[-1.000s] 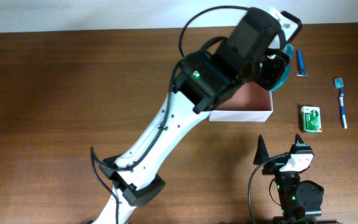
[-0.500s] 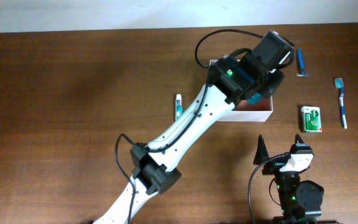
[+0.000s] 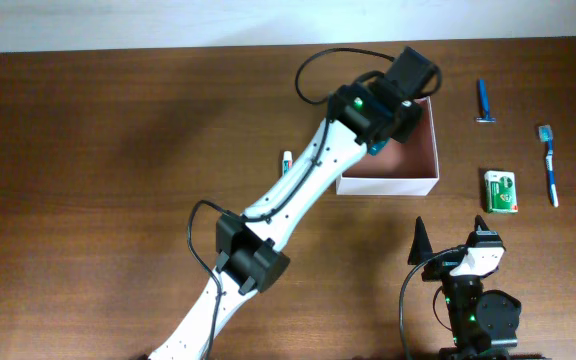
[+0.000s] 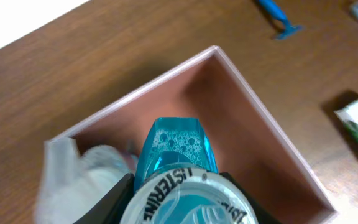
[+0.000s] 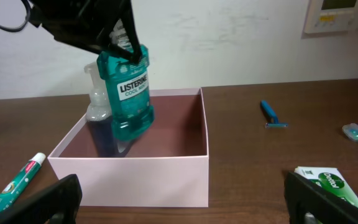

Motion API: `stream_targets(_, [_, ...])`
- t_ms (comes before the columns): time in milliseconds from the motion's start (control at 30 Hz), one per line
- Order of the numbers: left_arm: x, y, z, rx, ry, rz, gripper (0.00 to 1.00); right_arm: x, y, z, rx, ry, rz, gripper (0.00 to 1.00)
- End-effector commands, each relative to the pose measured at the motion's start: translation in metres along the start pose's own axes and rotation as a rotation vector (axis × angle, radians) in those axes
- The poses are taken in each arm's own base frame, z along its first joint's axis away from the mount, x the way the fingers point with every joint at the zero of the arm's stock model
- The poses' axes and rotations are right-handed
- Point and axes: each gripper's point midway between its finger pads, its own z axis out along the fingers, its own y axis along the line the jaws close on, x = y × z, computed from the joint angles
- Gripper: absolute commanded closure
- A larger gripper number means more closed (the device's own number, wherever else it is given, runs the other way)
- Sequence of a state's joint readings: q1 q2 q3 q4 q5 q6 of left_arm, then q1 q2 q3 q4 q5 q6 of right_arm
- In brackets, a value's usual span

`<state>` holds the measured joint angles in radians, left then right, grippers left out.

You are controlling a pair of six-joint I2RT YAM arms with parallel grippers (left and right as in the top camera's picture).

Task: Pack container
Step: 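Lift the Listerine bottle and carry it into the pink box, then set the Listerine beside the soap bottle and open the left gripper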

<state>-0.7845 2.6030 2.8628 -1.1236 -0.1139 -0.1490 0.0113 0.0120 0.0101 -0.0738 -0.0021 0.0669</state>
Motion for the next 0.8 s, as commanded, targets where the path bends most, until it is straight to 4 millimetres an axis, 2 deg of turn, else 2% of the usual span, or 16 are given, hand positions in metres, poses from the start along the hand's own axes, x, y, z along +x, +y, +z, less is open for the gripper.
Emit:
stream_targets(0, [-0.009, 0.018, 0.004, -0.034, -0.033, -0.014, 0.7, 0.002, 0.002, 0.0, -0.01, 0.005, -0.008, 0.01])
stream_targets(200, [-0.003, 0.017, 0.02, -0.001, -0.019, -0.019, 0.7, 0.002, 0.002, 0.0, -0.01, 0.005, -0.008, 0.01])
stream_targets(433, [-0.004, 0.015, 0.025, 0.004, -0.027, -0.02, 0.7, 0.002, 0.002, 0.0, -0.01, 0.005, -0.008, 0.01])
stream_targets(500, [-0.006, 0.015, 0.025, 0.005, -0.034, -0.021, 0.57, 0.002, 0.002, 0.0, -0.01, 0.005, -0.008, 0.01])
stream_targets(767, [-0.007, 0.017, 0.025, 0.003, -0.038, -0.023, 0.57, 0.002, 0.002, 0.0, -0.01, 0.005, -0.008, 0.01])
